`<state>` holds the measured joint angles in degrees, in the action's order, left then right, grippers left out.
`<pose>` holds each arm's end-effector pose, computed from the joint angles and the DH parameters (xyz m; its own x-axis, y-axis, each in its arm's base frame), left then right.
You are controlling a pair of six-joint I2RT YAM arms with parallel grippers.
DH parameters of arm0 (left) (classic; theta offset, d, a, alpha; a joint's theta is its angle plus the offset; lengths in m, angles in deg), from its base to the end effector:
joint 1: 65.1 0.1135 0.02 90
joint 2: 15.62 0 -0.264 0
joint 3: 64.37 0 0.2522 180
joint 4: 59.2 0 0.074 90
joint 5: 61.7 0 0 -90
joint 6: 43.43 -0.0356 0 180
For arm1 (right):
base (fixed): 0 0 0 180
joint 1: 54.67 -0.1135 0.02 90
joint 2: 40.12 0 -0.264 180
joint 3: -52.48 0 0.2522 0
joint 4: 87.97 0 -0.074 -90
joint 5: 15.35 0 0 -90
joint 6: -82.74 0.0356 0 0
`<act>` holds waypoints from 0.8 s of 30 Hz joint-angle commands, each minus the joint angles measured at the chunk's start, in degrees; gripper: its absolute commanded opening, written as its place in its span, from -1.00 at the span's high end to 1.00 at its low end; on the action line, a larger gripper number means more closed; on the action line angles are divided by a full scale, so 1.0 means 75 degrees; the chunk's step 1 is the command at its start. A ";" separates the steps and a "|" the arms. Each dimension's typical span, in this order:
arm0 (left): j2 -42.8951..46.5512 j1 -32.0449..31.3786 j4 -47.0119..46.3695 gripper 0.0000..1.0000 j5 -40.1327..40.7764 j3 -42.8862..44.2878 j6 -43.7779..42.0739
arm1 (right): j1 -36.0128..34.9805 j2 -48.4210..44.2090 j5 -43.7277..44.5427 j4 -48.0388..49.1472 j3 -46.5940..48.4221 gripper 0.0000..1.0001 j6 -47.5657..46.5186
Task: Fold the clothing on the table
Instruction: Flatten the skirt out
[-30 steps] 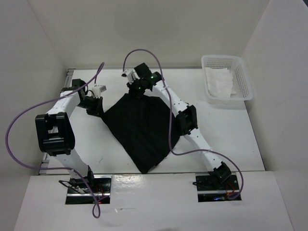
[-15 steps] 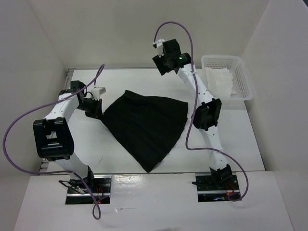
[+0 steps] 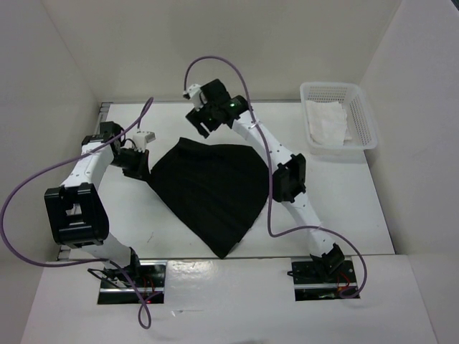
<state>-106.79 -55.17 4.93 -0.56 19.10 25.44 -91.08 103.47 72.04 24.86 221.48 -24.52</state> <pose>0.3065 0.0362 0.2437 -0.8740 0.1675 -0.4562 0.3348 0.8880 -0.3154 0.4352 0.3230 0.3054 -0.3278 -0.6101 -0.7213 -0.7514 0.6312 -0.1924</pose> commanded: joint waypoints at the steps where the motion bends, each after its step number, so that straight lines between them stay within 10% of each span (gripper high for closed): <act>1: 0.0309 0.0047 0.0268 0.87 -0.0277 -0.0049 -0.0301 | -0.0407 0.0307 -0.0799 -0.0507 0.0430 -0.56 -0.0230; 24: 0.0169 0.0047 0.0339 0.87 -0.0347 -0.0061 -0.0441 | -0.1063 0.1373 -0.1808 -0.1095 0.1121 -0.56 -0.0734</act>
<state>-106.14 -55.17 6.49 -0.71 18.44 24.02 -97.50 111.99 59.76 17.28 226.59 -29.48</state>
